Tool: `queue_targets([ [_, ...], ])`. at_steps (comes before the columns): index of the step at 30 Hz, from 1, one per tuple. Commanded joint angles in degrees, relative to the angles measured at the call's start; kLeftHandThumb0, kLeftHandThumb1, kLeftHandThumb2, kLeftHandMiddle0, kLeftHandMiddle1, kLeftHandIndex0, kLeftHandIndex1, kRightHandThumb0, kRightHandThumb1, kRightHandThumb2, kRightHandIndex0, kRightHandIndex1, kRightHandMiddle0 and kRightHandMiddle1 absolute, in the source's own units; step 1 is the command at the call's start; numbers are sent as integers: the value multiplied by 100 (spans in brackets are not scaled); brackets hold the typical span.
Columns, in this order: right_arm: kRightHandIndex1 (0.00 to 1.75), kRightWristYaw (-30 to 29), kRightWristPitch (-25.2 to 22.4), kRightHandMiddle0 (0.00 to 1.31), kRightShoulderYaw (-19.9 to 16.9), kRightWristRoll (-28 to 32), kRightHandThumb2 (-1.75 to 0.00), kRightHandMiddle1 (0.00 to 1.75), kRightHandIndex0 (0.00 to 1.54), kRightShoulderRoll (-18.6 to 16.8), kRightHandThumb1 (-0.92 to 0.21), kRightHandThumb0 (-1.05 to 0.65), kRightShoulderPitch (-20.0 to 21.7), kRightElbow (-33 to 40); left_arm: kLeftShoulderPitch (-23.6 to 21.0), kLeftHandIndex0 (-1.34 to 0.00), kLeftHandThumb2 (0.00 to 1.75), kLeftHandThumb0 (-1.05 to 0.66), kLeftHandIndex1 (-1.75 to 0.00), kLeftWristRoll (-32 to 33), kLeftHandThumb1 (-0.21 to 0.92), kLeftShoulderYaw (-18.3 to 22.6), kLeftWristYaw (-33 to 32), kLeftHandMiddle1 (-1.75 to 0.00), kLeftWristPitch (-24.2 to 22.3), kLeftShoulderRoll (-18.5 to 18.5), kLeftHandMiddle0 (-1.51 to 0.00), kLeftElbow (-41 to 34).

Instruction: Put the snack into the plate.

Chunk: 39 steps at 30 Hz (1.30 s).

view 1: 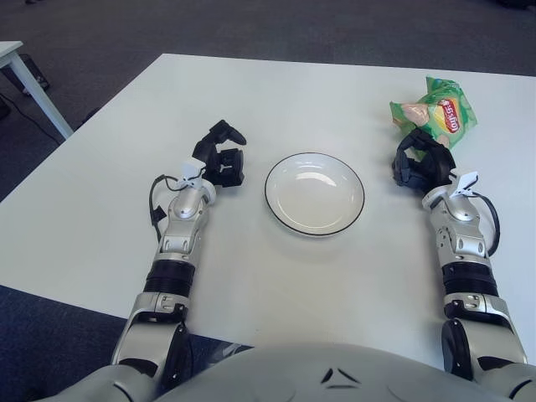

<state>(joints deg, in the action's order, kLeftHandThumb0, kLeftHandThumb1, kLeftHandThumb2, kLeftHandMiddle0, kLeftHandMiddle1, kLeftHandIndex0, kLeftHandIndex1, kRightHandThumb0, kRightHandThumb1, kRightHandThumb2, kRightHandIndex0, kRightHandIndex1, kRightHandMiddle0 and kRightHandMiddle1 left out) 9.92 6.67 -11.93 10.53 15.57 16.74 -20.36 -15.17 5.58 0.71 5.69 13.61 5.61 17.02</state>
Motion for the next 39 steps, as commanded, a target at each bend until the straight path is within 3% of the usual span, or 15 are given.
queue_targets([
  [1, 175, -7, -157, 55, 57, 39, -122, 175, 128, -294, -40, -46, -399, -207, 917, -55, 122, -45, -175, 35, 40, -106, 34, -175, 9, -407, -123, 619],
  [32, 175, 145, 10, 55, -81, 307, -122, 175, 129, -412, -39, -46, -420, -87, 875, -57, 125, -46, -175, -38, 37, -113, -54, -175, -19, -388, -123, 622],
  [39, 175, 190, -132, 57, -161, 434, -124, 175, 123, -249, -38, -46, -433, 435, 845, -56, 124, -46, -175, -58, 38, -99, -57, -175, -6, -358, -123, 674],
])
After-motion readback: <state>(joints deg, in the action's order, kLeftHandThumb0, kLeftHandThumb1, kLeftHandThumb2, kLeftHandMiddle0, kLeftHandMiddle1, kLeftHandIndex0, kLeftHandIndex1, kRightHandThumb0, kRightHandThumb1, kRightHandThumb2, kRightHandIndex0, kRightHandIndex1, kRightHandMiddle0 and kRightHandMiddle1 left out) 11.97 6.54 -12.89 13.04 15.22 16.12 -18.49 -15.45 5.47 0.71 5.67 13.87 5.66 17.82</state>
